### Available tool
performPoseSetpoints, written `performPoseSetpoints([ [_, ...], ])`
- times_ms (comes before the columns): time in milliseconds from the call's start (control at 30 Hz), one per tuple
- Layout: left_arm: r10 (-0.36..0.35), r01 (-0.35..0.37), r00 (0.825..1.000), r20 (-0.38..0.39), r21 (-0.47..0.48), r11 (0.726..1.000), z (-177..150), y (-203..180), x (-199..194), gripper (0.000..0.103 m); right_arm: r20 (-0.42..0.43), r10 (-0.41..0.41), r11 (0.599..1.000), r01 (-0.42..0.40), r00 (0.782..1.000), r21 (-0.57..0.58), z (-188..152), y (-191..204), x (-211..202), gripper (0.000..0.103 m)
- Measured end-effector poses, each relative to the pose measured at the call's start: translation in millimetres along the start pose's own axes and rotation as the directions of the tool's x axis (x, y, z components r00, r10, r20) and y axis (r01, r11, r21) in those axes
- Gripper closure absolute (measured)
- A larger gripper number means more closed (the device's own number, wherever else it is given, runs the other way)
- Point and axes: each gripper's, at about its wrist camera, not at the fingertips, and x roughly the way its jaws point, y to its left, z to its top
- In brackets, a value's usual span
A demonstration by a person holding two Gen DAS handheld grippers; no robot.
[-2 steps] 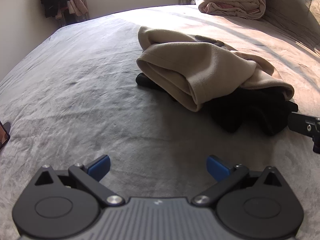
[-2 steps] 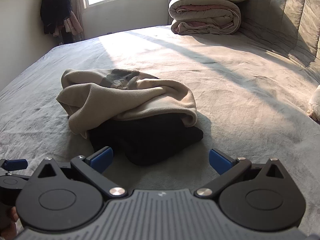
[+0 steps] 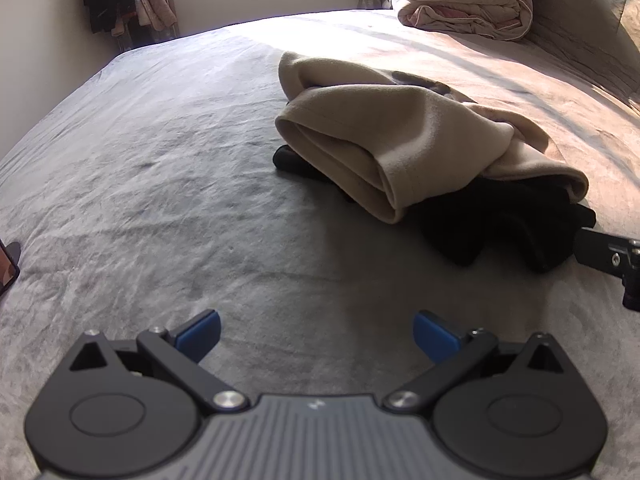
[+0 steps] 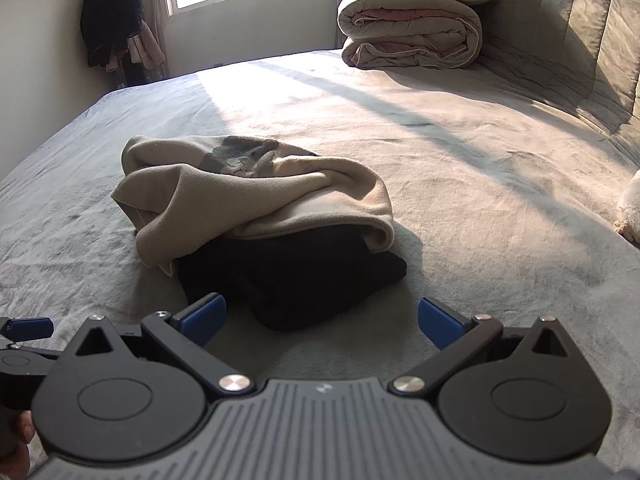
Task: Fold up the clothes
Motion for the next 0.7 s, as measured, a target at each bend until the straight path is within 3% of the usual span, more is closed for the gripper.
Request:
performPoseSetpoints([
  [700,-0.021,0.020,1.000,-0.007,-0.090,0.996,4,14,-1,0.000,-0.013,-0.015,1.000,0.015,1.000,-0.002,-4,0,6,0.000],
])
